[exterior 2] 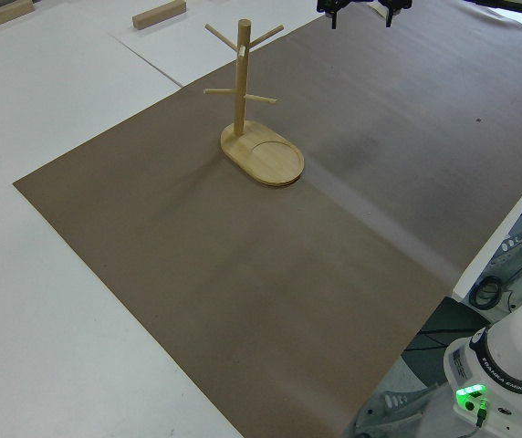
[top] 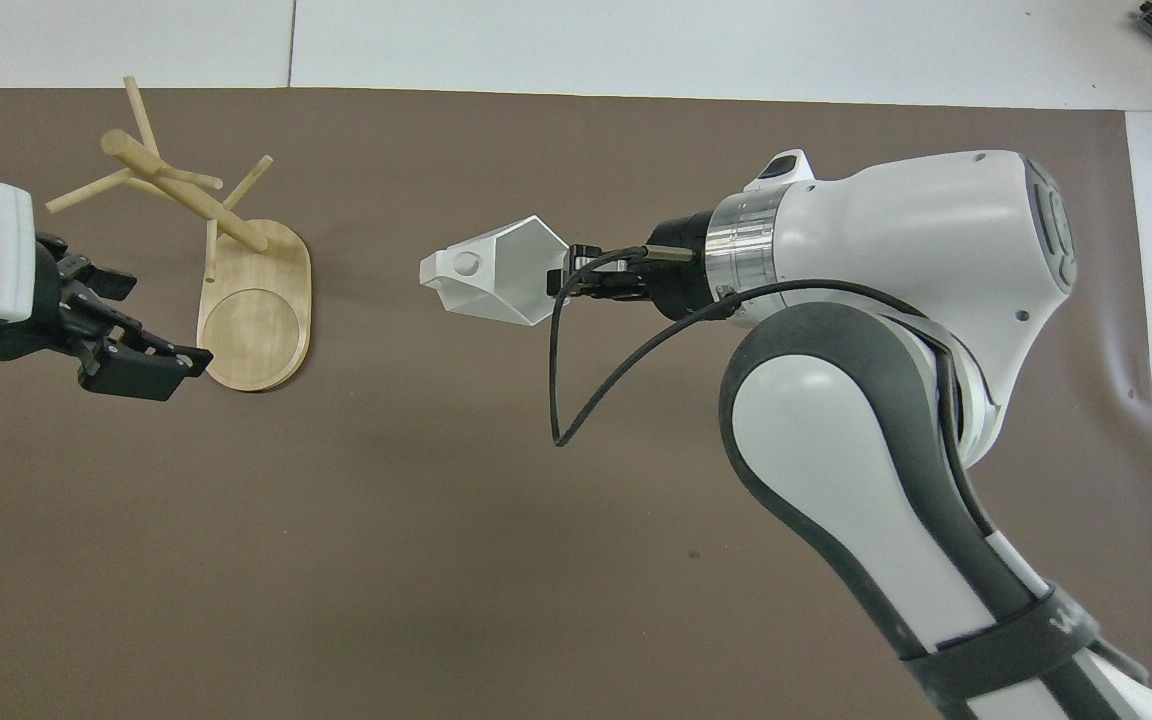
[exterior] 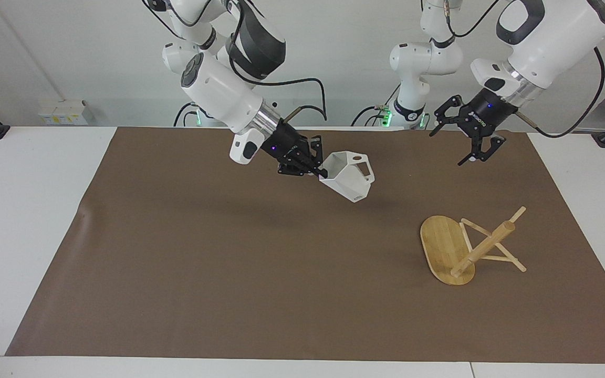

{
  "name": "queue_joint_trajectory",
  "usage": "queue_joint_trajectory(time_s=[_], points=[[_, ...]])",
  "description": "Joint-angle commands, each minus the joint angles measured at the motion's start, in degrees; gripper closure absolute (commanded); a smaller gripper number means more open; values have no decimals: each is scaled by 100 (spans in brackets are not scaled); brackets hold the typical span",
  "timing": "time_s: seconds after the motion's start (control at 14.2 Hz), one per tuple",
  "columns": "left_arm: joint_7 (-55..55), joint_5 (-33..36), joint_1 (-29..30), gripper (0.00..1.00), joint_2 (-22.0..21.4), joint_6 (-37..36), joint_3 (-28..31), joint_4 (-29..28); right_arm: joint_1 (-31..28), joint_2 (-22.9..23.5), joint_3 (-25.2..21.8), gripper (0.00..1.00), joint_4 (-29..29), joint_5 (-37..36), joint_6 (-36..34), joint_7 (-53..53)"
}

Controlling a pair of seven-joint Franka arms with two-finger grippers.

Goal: Hang cup on rack
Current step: 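Reach the left gripper to the cup held by the right gripper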

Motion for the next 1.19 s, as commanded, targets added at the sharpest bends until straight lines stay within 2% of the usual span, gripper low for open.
queue_joint_trajectory(time_s=[0.0,0.28,0.63,0.84,1.12], points=[[1208,-416,-48,0,96,330,-17,-161,-12,88,18,100,152,-96,-26,115],[2377,-646,-531,0,220,812,-26,-293,-12,88,18,100,152,-96,-34,115],[2968,-901,-751,0,396,1094,-53,-346,-39,88,18,100,152,-114,-157,107],[2995,-988,-787,0,475,1156,-53,-364,-21,88,18,100,152,-96,-166,107],[2890,-1270,-1006,0,528,1657,-61,-565,-21,88,27,100,152,-61,-402,115]])
